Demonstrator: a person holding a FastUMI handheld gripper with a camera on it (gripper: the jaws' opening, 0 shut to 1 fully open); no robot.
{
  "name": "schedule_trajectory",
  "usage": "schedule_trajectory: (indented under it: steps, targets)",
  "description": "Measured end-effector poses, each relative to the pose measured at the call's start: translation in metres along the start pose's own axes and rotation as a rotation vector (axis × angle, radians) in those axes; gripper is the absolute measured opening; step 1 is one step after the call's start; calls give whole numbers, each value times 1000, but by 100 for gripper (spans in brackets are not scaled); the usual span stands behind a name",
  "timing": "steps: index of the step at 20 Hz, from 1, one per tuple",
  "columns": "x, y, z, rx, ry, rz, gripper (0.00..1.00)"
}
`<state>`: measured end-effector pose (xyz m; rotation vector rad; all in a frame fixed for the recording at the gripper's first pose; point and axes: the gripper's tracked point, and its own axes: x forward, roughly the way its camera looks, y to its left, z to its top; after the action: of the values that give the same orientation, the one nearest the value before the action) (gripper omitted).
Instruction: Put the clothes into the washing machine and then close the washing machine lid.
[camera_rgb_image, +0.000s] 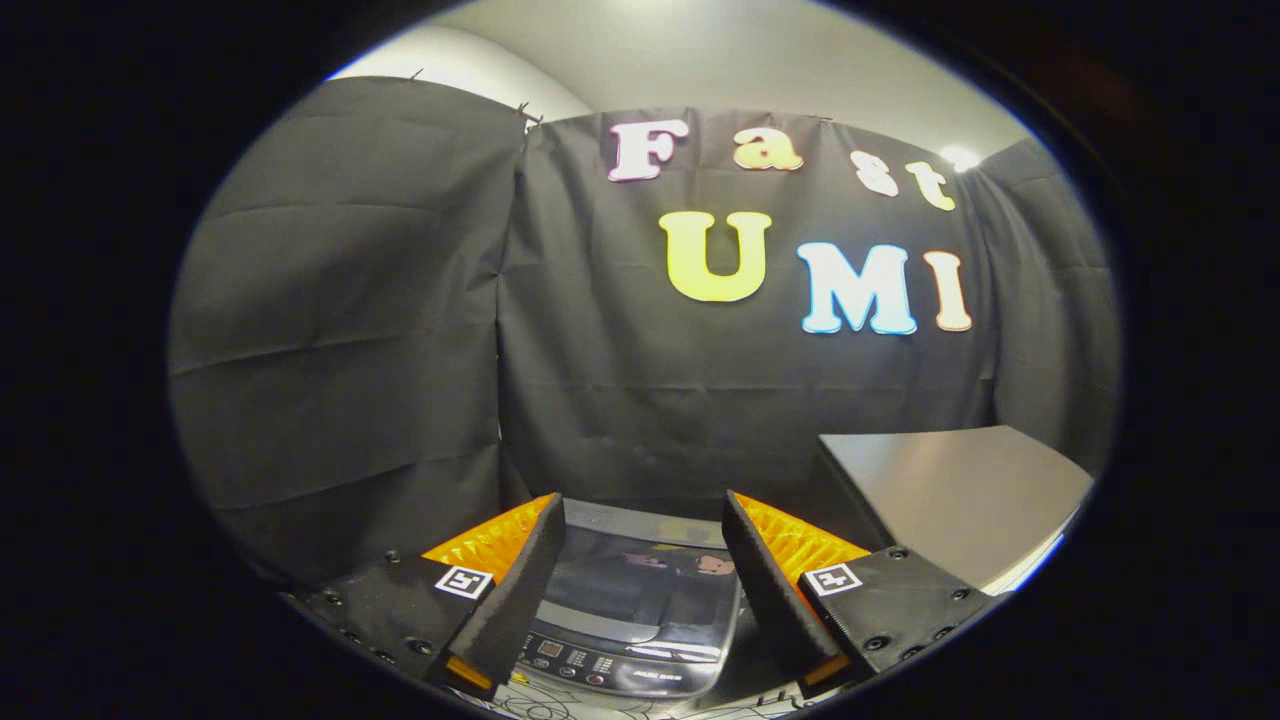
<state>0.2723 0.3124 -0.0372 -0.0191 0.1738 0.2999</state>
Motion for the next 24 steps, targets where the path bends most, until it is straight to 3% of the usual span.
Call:
schedule_trajectory:
  steps: [13,24]
  targets:
    - [-110,-138,49,32,-76,-124,98]
    - [-180,-216,64,23,-123,-185,98]
